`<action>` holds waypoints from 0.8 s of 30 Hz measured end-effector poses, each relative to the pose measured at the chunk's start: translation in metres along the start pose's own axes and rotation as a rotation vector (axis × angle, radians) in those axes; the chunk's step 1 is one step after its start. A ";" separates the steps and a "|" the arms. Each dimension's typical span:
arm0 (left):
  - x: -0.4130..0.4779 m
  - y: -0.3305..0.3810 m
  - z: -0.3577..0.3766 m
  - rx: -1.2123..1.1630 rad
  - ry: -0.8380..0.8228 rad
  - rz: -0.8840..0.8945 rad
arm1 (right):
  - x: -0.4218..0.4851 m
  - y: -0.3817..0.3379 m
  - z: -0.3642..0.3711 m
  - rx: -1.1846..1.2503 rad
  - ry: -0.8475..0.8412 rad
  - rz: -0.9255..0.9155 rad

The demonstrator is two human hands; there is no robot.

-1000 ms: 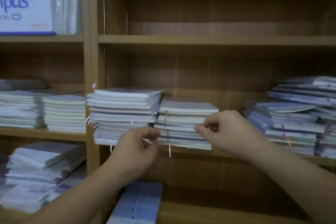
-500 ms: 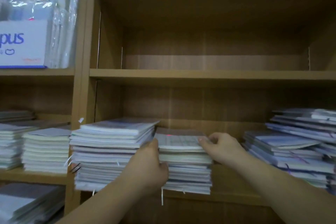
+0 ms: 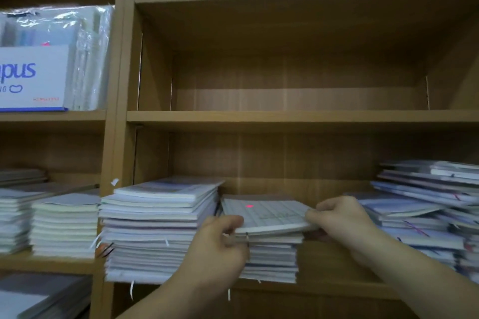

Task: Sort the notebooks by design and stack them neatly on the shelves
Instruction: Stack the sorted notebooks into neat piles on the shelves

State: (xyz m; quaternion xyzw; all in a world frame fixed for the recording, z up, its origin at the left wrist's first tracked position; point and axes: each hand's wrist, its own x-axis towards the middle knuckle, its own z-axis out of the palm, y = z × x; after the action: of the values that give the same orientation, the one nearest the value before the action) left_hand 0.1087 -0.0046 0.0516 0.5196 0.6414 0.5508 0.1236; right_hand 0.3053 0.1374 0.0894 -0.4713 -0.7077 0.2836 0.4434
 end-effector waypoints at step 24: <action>-0.017 0.009 0.014 -0.500 -0.046 -0.155 | -0.036 0.017 -0.023 0.162 -0.227 0.162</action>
State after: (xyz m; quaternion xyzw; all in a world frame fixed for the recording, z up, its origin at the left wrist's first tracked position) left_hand 0.1308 -0.0117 0.0467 0.4346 0.5204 0.6692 0.3042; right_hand 0.3390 0.1101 0.0730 -0.4545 -0.6878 0.4260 0.3728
